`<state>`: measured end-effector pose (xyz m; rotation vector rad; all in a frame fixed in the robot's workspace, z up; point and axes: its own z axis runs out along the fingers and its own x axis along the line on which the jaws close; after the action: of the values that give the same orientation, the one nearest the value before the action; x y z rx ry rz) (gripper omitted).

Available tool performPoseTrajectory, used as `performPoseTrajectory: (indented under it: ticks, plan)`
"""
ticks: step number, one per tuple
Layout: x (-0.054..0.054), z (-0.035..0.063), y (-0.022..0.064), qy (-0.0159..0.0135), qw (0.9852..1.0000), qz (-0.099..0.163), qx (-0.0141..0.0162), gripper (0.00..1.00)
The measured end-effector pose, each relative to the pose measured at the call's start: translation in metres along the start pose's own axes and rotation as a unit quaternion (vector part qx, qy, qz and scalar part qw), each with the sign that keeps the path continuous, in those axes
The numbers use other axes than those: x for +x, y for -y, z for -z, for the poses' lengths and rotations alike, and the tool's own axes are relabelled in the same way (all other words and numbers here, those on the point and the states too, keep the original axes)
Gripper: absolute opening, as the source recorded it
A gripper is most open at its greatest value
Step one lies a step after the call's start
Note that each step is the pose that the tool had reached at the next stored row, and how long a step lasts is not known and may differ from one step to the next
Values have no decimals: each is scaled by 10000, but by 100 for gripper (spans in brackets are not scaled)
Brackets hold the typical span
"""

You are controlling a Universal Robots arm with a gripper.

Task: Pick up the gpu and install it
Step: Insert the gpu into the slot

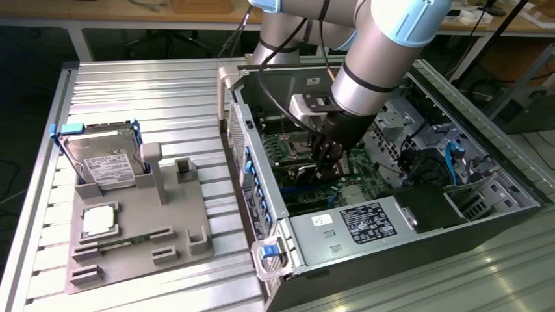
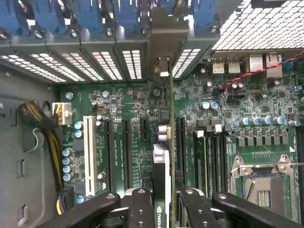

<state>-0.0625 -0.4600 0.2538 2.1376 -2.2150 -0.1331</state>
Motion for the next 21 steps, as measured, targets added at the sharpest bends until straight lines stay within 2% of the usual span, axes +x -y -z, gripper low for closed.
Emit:
performPoseTrajectory:
  ticks: [4, 14, 19, 21]
  plan:
    - [-6, -17, -31, 1, 10000, -3, -3, 27]
    - [-16, -53, -27, 0, 10000, 2, -3, 27]
    - [-14, -119, -21, -3, 10000, 1, -6, 27]
    - [-18, -89, -24, 4, 10000, 0, -10, 27]
